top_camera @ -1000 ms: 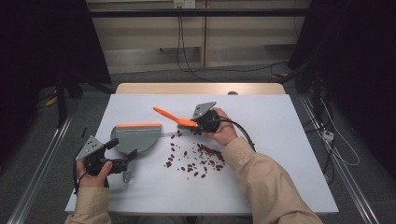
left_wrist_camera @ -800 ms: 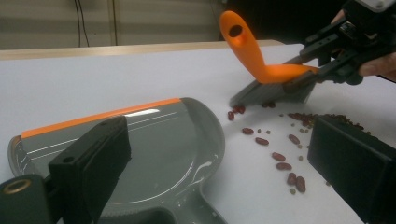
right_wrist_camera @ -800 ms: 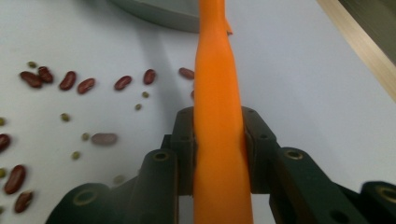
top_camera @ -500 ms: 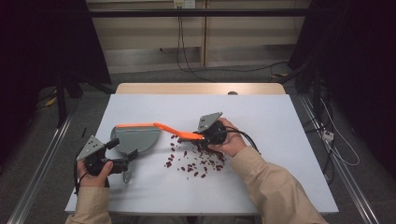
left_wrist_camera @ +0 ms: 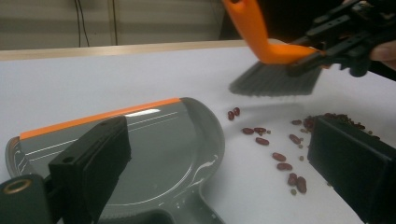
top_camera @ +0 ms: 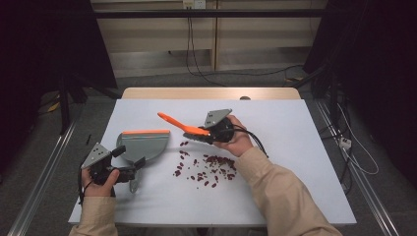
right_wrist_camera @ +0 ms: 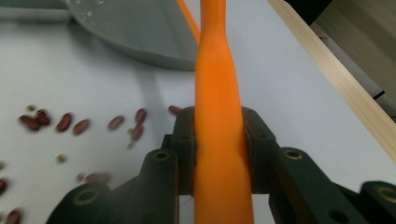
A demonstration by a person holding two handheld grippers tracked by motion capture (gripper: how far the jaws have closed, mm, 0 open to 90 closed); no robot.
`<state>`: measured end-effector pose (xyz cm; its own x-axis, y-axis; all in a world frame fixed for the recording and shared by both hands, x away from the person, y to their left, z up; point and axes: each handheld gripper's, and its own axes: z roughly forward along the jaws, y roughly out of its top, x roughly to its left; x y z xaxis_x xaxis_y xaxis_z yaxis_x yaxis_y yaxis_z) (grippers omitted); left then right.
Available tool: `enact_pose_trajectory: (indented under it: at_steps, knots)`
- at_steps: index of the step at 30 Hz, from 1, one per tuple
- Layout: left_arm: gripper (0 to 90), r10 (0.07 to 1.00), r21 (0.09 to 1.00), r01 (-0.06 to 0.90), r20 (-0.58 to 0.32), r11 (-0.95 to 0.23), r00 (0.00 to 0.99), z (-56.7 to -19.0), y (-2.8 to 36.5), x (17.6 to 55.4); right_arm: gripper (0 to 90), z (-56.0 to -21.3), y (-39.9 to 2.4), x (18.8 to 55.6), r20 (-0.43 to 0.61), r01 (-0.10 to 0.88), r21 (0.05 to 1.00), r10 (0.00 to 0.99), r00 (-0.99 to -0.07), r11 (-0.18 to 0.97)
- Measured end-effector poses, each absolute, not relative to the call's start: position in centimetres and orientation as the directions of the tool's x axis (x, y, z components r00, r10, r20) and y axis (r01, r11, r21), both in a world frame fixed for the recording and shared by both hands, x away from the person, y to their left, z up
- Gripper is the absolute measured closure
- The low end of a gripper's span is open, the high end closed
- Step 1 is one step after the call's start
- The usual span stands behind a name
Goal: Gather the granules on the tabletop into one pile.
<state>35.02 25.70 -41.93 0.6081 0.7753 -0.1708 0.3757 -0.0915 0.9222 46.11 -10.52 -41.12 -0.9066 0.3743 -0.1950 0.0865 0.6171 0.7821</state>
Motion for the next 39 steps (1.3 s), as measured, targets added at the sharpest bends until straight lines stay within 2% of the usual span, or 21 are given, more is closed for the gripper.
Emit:
enact_pose_trajectory:
  at_steps: [6,10,17,23,32,39]
  knots:
    - [5.9,0.776,0.922,0.379,-0.177,-0.085,0.606,-42.0,25.9,35.1,71.6,-42.4,-8.2,48.6,-0.218,0.080,0.773,0.382,-0.898,0.630]
    - [5.9,0.778,0.922,0.379,-0.179,-0.081,0.602,-42.0,26.1,35.1,71.5,-43.3,-7.3,49.1,-0.176,0.084,0.781,0.347,-0.921,0.619]
    - [5.9,0.779,0.921,0.380,-0.176,-0.086,0.601,-42.0,26.1,35.0,71.3,-43.0,-7.4,47.1,-0.205,-0.008,0.738,0.212,-0.955,0.675]
    - [5.9,0.783,0.919,0.386,-0.182,-0.079,0.594,-42.1,26.0,35.0,71.2,-42.7,-8.3,45.0,-0.198,-0.040,0.727,0.154,-0.968,0.685]
    - [5.9,0.784,0.919,0.385,-0.174,-0.088,0.595,-42.1,25.8,35.1,71.3,-42.3,-9.4,42.7,-0.182,-0.054,0.725,0.115,-0.976,0.687]
    - [5.9,0.782,0.919,0.383,-0.170,-0.094,0.600,-42.2,25.7,35.2,71.6,-41.3,-10.0,42.3,-0.174,-0.030,0.766,0.163,-0.971,0.642]
